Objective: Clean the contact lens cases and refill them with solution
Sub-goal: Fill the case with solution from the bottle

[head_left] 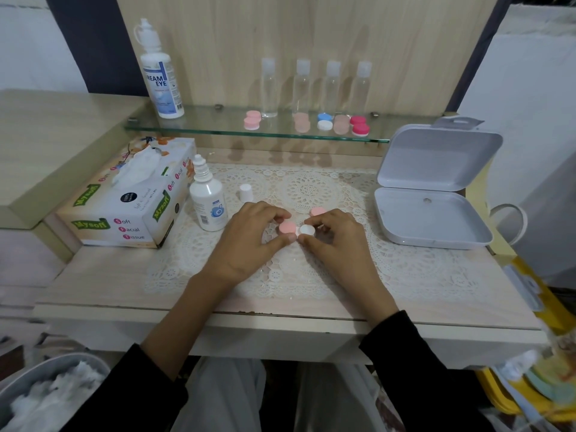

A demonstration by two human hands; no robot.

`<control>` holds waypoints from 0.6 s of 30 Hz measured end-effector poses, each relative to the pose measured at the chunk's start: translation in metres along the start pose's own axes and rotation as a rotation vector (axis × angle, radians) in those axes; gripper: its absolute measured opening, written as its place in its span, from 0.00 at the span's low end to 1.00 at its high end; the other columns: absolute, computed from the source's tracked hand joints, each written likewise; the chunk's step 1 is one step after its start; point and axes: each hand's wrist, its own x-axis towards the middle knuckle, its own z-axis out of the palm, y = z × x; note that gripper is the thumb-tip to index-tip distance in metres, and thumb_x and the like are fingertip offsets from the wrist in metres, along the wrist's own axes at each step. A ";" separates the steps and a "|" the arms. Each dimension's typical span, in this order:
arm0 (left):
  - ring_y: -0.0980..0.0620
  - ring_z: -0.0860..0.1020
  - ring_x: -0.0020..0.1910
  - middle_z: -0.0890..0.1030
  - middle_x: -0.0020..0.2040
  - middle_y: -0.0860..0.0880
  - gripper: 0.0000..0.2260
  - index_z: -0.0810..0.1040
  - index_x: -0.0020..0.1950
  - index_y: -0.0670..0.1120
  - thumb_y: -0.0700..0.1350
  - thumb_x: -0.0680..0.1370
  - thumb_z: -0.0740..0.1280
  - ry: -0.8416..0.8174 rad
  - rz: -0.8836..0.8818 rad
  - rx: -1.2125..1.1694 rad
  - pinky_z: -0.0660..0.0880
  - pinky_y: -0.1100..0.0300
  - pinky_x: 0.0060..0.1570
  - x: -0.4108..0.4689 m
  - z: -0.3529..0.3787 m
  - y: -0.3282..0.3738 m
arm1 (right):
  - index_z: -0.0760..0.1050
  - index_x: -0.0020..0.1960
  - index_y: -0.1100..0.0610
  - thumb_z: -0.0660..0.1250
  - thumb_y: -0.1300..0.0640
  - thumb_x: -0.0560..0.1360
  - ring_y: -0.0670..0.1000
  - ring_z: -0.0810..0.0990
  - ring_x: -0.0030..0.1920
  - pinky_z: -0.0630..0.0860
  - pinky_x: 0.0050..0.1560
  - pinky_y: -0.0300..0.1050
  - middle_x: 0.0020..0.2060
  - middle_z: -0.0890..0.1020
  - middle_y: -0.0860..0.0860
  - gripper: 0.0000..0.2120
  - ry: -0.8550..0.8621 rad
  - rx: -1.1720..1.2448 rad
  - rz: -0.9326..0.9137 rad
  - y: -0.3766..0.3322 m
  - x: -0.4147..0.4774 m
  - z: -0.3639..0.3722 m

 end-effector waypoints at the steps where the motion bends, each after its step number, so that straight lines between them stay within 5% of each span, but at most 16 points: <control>1: 0.57 0.72 0.53 0.78 0.52 0.55 0.13 0.78 0.57 0.50 0.51 0.75 0.70 -0.004 0.006 0.000 0.69 0.60 0.55 0.000 0.000 0.000 | 0.82 0.51 0.57 0.74 0.56 0.72 0.50 0.73 0.51 0.64 0.48 0.30 0.45 0.79 0.49 0.09 -0.002 0.001 0.000 0.000 0.000 0.000; 13: 0.51 0.74 0.52 0.80 0.49 0.53 0.09 0.79 0.53 0.49 0.42 0.73 0.71 -0.056 0.050 0.105 0.70 0.48 0.56 0.009 -0.003 0.004 | 0.83 0.52 0.57 0.74 0.56 0.71 0.50 0.73 0.52 0.68 0.50 0.41 0.45 0.79 0.49 0.11 0.003 0.016 0.012 0.001 0.002 0.002; 18: 0.52 0.74 0.51 0.80 0.49 0.53 0.11 0.79 0.53 0.48 0.40 0.72 0.71 -0.085 0.080 0.088 0.69 0.50 0.56 0.011 -0.003 0.001 | 0.83 0.52 0.57 0.75 0.57 0.71 0.49 0.73 0.52 0.67 0.49 0.36 0.44 0.77 0.48 0.11 0.005 0.024 0.022 0.001 0.002 0.002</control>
